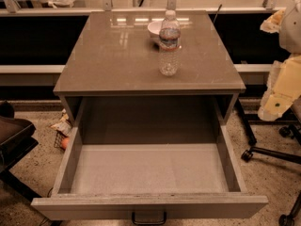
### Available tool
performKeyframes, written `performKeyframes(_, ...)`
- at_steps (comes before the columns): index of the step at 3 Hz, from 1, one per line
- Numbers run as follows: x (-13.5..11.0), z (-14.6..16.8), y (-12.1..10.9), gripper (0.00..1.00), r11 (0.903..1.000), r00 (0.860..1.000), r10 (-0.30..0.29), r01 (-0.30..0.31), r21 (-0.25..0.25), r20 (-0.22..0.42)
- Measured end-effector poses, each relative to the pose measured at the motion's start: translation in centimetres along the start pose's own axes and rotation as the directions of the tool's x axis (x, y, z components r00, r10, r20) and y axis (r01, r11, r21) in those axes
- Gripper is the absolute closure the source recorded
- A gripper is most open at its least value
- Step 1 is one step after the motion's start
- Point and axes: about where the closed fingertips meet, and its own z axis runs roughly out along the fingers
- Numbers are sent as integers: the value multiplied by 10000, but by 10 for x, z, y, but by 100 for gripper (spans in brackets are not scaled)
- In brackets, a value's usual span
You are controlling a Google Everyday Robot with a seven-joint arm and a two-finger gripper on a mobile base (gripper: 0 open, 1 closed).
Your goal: Place water bottle into top drawer
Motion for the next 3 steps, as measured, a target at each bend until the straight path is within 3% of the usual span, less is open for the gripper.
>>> performKeyframes(1,0,0,0,0,10000,10000,0,0,2,1)
performKeyframes(2,-3,7,-18,0,9995,9954,237,-255,187,930)
performKeyframes(3,-13,23,-61,0,9969,9662,627,-724,299,2502)
